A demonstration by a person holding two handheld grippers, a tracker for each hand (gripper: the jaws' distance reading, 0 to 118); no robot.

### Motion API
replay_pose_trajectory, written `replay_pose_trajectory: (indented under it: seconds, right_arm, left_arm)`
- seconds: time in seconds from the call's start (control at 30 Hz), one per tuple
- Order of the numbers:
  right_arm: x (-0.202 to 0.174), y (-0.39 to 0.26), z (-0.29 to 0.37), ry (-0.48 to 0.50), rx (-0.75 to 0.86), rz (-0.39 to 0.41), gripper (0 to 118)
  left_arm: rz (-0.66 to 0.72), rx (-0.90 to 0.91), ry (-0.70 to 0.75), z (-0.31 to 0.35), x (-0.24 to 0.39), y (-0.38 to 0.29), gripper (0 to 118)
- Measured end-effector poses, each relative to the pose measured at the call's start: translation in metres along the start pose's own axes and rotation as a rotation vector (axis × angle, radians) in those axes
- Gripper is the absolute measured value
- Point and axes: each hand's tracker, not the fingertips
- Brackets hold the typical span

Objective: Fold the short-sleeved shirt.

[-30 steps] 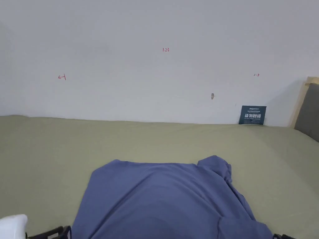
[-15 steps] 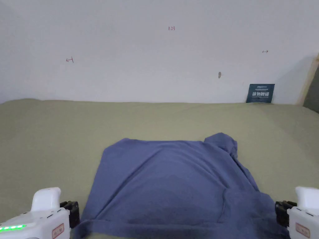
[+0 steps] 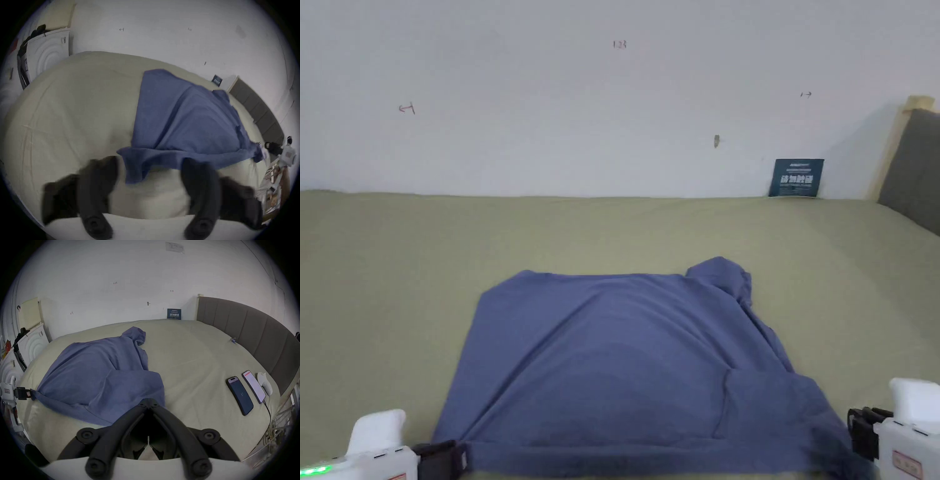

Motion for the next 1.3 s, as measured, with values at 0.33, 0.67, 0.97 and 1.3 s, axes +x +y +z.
replay_pose_trajectory:
  seconds: [0.33,0.67,0.97,1.3]
  right_arm:
    - [0.02,-0.024,-0.033,0.078,-0.138,-0.011,110]
    - [0.004,-0.02,-0.025,0.021,-0.119,0.127,2]
    - [0.0,0.055,-0.02,0.062,0.028,0.112,2]
    - [-0.013,0.149,-0.131,0.078,-0.035,0.14,2]
  left_arm:
    - [0.031,0.052,-0.017,0.0,-0.009,-0.005,5]
    - [0.031,0.099,-0.027,0.017,-0.001,0.0,4]
    - [0.041,0.173,-0.055,0.024,0.001,0.051,4]
    - [-0.046,0.074,0.018,-0.048,0.018,0.163,4]
